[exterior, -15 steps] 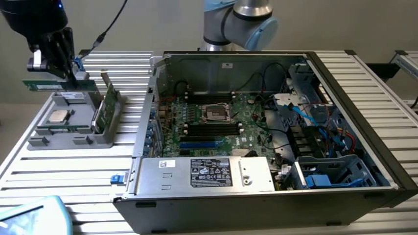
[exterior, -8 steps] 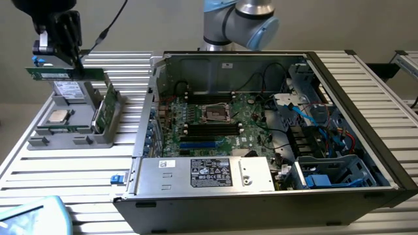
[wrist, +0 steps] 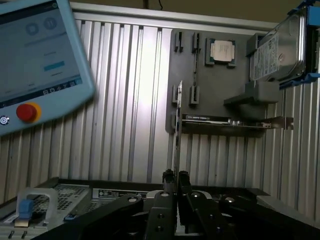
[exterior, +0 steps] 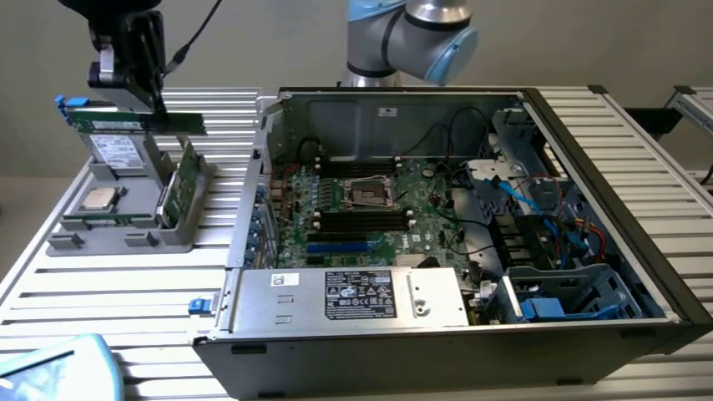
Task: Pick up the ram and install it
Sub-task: 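Pick up the ram and move it above insertion slot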
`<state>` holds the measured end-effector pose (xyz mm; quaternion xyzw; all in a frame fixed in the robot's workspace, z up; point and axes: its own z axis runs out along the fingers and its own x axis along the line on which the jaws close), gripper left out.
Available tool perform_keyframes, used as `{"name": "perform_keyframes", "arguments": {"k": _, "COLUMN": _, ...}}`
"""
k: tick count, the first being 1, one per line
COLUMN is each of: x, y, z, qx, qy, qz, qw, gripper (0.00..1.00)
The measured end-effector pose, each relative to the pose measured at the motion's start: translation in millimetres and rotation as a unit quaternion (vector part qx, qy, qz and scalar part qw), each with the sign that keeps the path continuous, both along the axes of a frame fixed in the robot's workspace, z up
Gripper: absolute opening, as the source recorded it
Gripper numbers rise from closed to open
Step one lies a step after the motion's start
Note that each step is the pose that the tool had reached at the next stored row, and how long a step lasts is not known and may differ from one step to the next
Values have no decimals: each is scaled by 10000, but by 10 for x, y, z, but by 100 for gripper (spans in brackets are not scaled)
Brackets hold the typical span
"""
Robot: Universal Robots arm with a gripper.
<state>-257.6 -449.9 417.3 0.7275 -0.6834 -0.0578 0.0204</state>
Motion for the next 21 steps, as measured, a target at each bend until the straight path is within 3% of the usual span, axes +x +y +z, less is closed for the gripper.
{"name": "perform_keyframes", "arguments": {"k": 9, "x": 408, "y": -70, "z": 2, "qx": 0, "qy": 10, "qz": 0, "qw": 10000, "gripper": 14}}
{"name": "perform_keyframes", "arguments": {"k": 15, "x": 683, "y": -90, "z": 28, "qx": 27, "qy": 10, "qz": 1, "qw": 10000, "gripper": 14}}
{"name": "perform_keyframes", "arguments": {"k": 21, "x": 955, "y": -104, "z": 32, "qx": 30, "qy": 14, "qz": 2, "qw": 10000, "gripper": 14}}
